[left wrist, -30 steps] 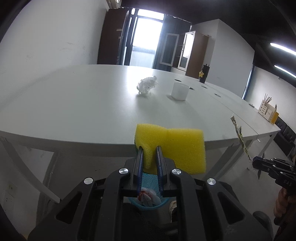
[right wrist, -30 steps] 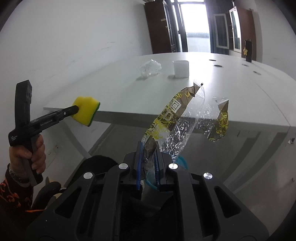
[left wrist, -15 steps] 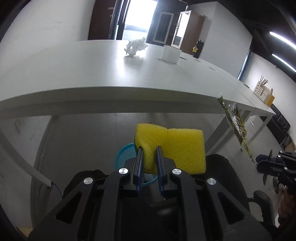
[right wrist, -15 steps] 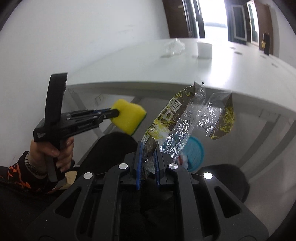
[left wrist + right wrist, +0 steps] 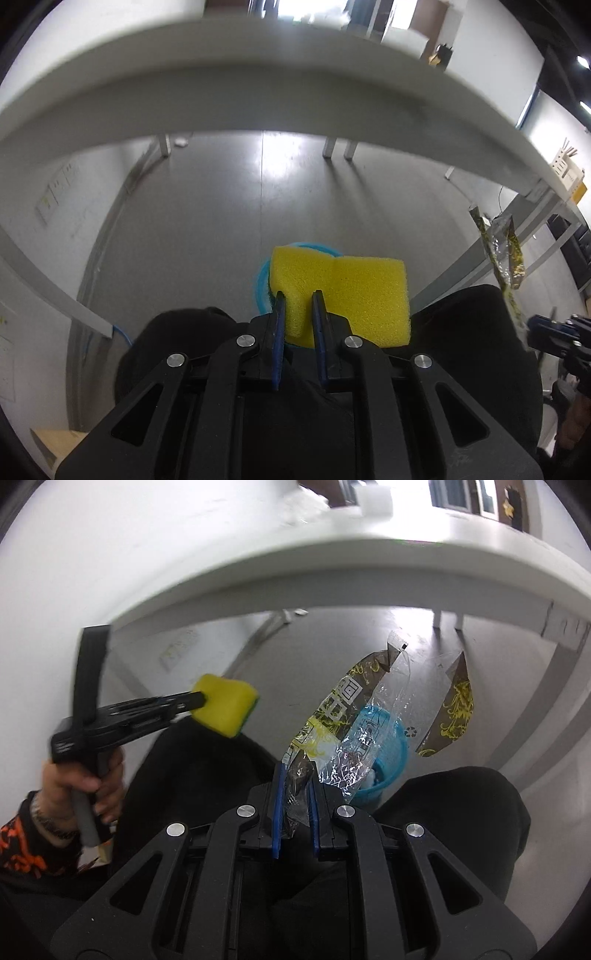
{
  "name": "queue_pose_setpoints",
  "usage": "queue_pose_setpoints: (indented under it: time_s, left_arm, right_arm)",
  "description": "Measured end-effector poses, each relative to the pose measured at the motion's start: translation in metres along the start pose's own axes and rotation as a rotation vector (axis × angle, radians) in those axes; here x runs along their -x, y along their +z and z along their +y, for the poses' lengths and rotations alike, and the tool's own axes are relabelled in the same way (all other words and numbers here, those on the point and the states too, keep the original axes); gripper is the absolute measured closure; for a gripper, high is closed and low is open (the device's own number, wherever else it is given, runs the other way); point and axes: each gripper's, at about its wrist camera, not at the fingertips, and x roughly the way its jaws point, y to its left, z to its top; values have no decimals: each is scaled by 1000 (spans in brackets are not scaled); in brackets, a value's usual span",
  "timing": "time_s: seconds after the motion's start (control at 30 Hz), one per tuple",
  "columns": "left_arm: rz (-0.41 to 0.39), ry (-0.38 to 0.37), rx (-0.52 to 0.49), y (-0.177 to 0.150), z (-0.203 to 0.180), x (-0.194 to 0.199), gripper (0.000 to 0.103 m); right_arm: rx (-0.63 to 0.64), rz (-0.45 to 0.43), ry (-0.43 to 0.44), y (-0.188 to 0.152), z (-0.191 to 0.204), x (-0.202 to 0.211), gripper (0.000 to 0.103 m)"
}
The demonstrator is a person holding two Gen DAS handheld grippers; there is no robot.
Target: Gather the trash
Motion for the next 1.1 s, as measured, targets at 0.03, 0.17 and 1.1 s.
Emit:
queue_pose_setpoints:
  time_s: [0.03,0.17,1.1]
  left_arm:
    - [12,-7,9,2,1,-5,90]
    - [21,9,8,8,-2,-18,90]
    - [192,58,18,45,4,-157,87]
  right_arm:
    - [-8,7,-6,-1,-3,-6,92]
    - [-25,55,-29,0,-16,-35,92]
    - [-35,334,-10,27,-59,-177,92]
